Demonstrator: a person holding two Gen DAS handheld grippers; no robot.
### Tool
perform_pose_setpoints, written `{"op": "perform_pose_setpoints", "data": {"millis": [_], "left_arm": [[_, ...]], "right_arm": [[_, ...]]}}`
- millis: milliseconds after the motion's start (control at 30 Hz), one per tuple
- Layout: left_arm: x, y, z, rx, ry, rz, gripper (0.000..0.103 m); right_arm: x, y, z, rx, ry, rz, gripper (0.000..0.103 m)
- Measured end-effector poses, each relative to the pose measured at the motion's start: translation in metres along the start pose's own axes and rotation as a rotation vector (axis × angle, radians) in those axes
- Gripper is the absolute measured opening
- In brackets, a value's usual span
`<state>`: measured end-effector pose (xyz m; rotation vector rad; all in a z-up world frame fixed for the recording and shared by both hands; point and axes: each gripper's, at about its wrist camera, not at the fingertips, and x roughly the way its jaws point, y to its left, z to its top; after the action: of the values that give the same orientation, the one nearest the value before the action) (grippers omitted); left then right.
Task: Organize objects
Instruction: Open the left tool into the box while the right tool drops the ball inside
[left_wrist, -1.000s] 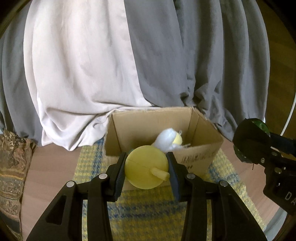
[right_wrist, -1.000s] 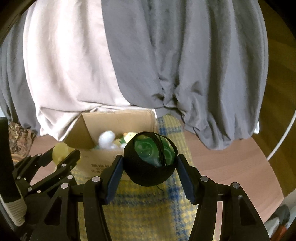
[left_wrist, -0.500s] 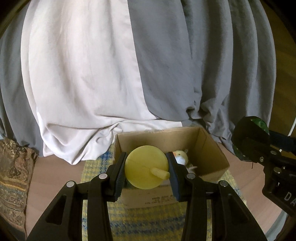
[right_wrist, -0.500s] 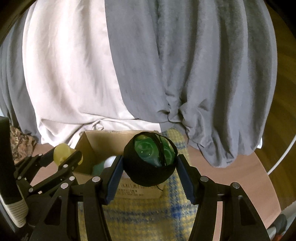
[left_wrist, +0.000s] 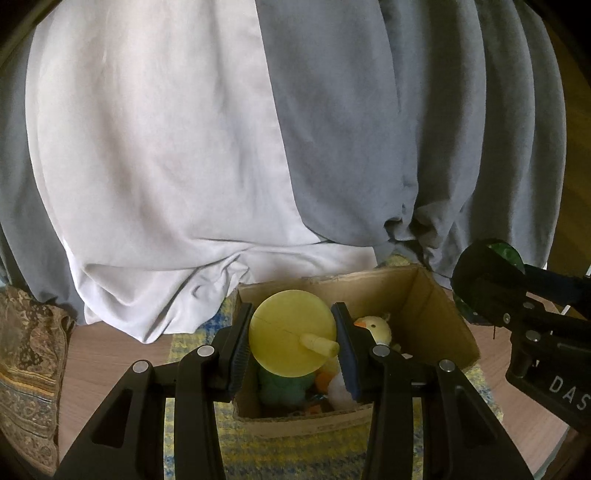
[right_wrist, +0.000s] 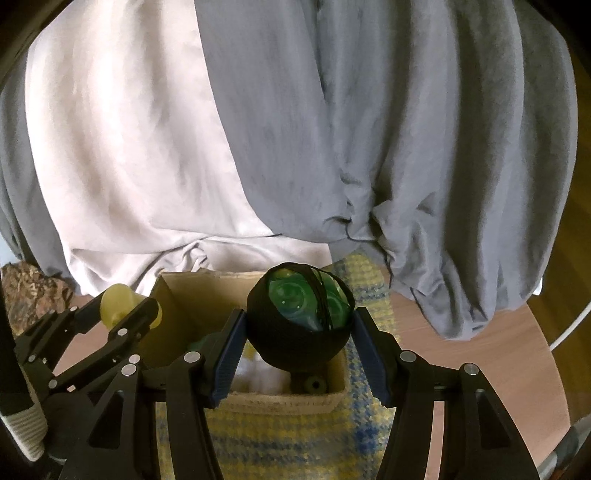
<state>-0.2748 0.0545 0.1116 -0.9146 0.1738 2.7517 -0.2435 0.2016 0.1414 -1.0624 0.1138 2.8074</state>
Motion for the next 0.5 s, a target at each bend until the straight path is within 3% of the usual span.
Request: {"op": "perform_pose_setpoints", "data": {"millis": [500], "left_arm": [[0.031, 0.005, -0.003, -0.010, 0.056, -0.001, 0.042]], "right_arm": [[0.037, -0.005, 0.002, 0.017, 0.065, 0.029, 0.059]]}}
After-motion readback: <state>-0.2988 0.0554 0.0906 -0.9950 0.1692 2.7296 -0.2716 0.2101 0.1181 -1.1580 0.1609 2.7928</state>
